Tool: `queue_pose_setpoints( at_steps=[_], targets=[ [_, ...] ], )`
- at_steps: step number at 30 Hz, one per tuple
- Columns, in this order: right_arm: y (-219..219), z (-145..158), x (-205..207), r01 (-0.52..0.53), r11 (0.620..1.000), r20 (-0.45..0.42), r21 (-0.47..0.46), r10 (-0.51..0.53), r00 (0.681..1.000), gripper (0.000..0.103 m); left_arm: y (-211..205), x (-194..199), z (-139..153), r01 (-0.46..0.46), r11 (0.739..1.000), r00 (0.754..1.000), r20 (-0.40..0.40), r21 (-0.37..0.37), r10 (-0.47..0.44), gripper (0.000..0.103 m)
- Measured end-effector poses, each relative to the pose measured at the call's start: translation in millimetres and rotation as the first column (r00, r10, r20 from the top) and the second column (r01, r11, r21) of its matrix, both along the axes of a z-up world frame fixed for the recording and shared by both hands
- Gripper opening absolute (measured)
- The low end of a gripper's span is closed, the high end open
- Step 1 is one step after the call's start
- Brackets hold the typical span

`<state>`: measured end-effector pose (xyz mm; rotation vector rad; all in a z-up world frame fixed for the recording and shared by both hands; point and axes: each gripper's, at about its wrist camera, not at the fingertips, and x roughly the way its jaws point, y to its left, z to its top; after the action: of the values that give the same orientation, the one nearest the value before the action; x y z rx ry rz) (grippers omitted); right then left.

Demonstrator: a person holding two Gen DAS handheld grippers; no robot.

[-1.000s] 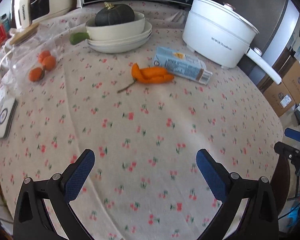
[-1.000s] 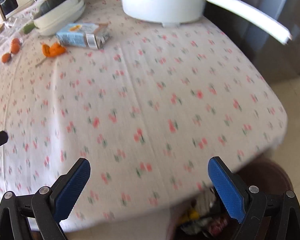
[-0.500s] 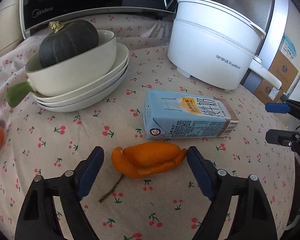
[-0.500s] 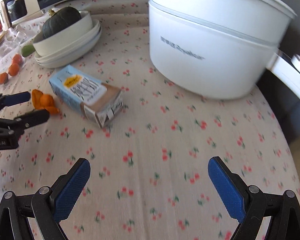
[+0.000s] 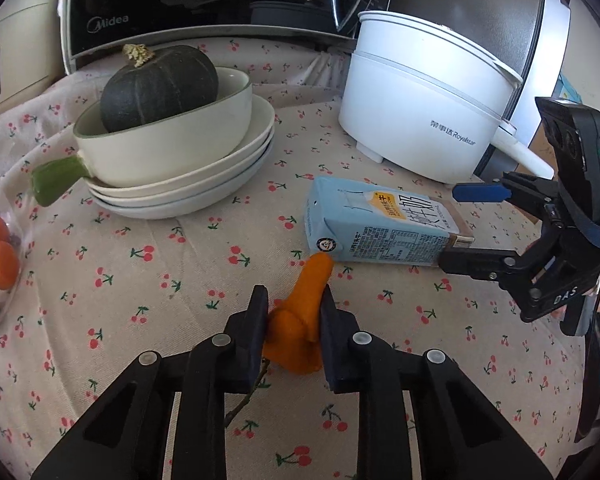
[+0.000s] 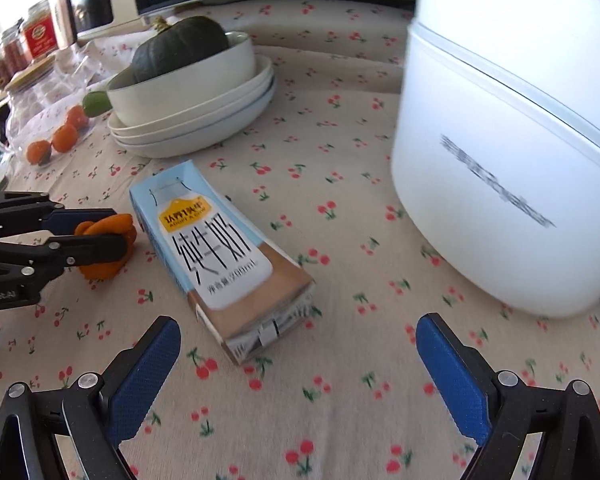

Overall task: Collect trash
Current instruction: 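Grasp the small milk carton with the right tool while the left tool holds the pepper, then carry the pepper and milk carton in both tools over the brown bin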

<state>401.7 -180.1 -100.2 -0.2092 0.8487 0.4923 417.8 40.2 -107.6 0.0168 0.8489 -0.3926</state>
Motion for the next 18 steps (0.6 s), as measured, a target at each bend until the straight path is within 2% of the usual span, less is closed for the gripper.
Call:
queue_pose_setpoints(
  at_steps=[5,7,8,9,11,18],
  targets=[
    [28,-8,12,-0.057,0.997,0.012,-0.059,0.058,0.998,0.097,11,-6,-1,-0.057,0.997,0.998,-0.015,-0.042,0.057,0.023],
    [37,-13,14,-0.064,0.995,-0.01,-0.074,0.064,0.998,0.085,12,-8,-1,-0.078,0.996,0.997,-0.025,-0.042,0.077,0.023],
    [41,-15,13,-0.078,0.995,-0.038,-0.068,0.075,0.996,0.074,12,-9,0,-0.086,0.996,0.996,-0.032,-0.039,0.084,0.022],
    [43,-16,10,-0.081,0.994,-0.052,-0.067,0.077,0.996,0.067,11,-11,1,-0.095,0.995,0.995,-0.042,-0.036,0.094,0.021],
    [46,-14,2,-0.084,0.994,-0.061,-0.064,0.08,0.995,0.056,10,-16,3,-0.112,0.993,0.992,-0.068,-0.028,0.11,0.02],
    [35,14,-54,-0.046,0.994,-0.077,-0.098,0.038,0.996,0.053,5,-66,25,-0.151,0.988,0.982,-0.12,-0.022,0.147,0.019]
  ],
)
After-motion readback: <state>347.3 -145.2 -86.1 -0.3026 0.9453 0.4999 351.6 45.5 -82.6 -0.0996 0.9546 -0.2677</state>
